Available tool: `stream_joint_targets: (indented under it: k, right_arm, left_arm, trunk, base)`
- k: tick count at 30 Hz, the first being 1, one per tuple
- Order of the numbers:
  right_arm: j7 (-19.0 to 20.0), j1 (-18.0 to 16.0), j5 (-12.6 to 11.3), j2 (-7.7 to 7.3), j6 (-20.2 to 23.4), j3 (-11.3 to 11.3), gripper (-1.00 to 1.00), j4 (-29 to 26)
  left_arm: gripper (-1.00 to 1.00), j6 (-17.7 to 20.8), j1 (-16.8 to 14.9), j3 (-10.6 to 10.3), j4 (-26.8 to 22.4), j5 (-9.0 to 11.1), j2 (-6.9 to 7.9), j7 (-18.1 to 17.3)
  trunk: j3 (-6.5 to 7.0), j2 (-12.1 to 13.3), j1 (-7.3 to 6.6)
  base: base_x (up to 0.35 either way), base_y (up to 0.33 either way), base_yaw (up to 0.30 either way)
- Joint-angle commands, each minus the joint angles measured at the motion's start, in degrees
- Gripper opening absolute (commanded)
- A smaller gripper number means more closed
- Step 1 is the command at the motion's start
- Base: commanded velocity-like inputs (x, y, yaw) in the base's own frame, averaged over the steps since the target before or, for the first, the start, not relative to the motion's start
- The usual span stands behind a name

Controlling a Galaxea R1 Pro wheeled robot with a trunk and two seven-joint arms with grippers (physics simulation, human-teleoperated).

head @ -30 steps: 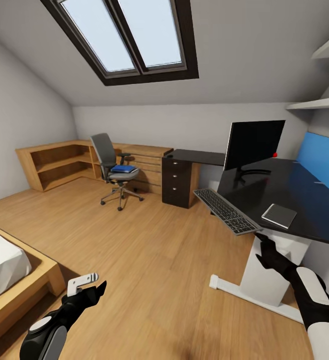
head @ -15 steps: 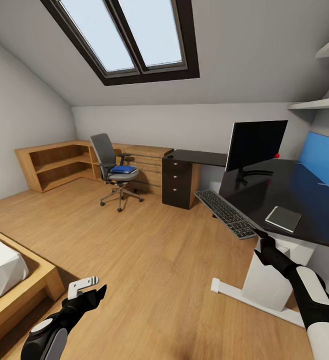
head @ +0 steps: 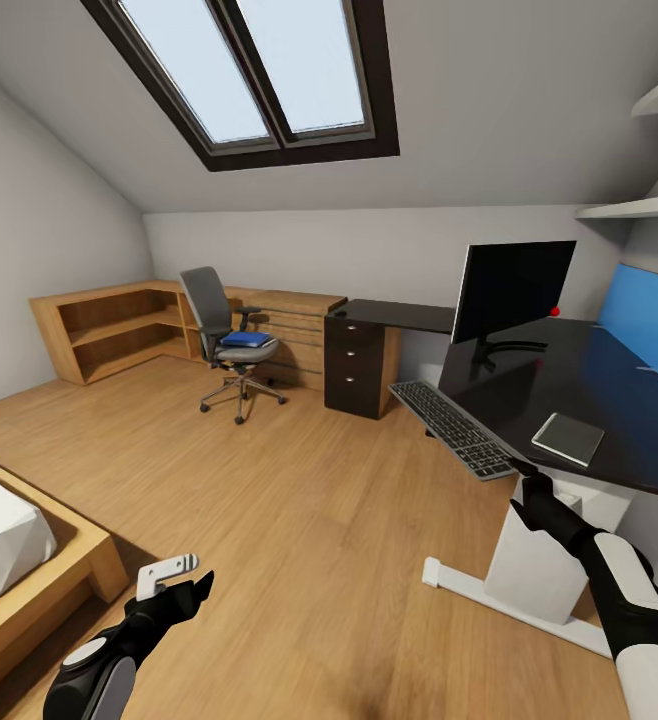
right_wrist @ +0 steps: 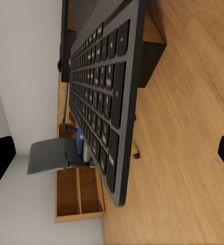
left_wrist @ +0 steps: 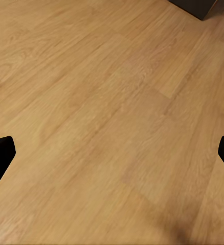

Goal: In the bedroom, organize the workspace by keeping the computer under the desk, ensuring the monitor is on the desk, placing the keyboard on the desk next to the monitor, placing the mouse on the desk next to the keyboard, moving the folder from the swivel chair onto the desk next to the mouse, stacking the notebook on top of the folder with the pen on top of the notebook, and positioning the swivel chair next to the desk.

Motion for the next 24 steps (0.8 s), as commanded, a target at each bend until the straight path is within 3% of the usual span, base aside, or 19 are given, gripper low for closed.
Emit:
stream_joint_targets:
  k: [1, 9, 24]
  right_arm:
    - [-0.12, -0.05, -0.26, 0.01, 0.31, -0.15, 1.0, -0.01]
    - [-0.22, -0.05, -0.2, 0.01, 0.3, -0.19, 1.0, 0.3]
    - [-0.32, -0.06, -0.08, 0.06, 0.07, -0.18, 1.0, 0.52]
  left_arm:
    - [1.0, 0.26, -0.03, -0.04, -0.07, 0.62, 0.02, 0.44]
    - [1.0, 0.33, -0.03, 0.03, 0.22, 0.7, 0.03, 0.53]
    - [1.0, 0.38, -0.03, 0.11, 0.03, 0.66, 0.03, 0.54]
  trunk:
    - [-0.06, -0.03, 0.0]
    - [-0.06, -0.03, 0.0]
    - [-0.06, -0.03, 0.0]
  base:
    - [0.113, 0.0, 0.0]
    - [0.187, -0.02, 0.0]
    - [0.008, -0.001, 0.0]
